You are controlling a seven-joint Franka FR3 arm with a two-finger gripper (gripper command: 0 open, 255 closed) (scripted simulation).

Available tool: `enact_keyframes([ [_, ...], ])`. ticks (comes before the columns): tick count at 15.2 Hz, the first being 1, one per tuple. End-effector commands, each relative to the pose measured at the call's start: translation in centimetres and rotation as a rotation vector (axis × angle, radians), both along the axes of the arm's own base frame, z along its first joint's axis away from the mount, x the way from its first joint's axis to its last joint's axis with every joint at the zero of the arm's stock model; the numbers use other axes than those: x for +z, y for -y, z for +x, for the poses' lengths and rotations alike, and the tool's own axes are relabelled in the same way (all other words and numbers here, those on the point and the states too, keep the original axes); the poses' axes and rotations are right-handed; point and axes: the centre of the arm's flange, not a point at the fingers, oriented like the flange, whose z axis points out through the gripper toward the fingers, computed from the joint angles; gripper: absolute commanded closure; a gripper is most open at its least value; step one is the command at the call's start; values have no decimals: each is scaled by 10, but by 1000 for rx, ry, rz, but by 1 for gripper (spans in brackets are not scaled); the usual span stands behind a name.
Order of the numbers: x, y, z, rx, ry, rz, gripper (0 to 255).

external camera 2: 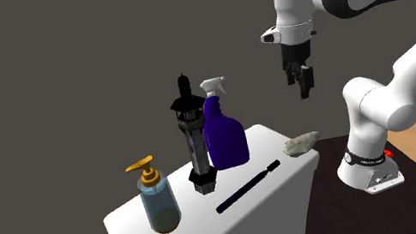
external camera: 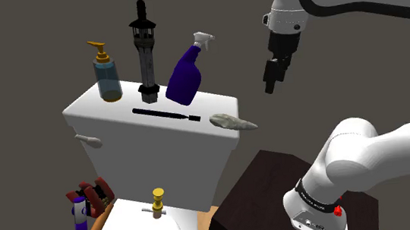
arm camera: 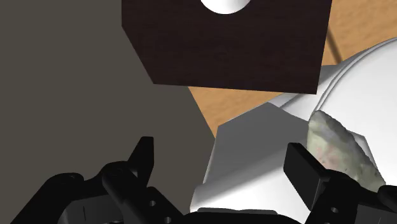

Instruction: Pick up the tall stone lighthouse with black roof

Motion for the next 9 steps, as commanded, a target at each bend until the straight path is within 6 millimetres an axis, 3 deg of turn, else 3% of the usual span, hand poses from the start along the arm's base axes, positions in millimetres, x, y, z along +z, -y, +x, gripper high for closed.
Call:
enact_keyframes([
  [1,0,0,0,0,0,0,0],
  [9,29,-46,76,92,99,-15,0],
])
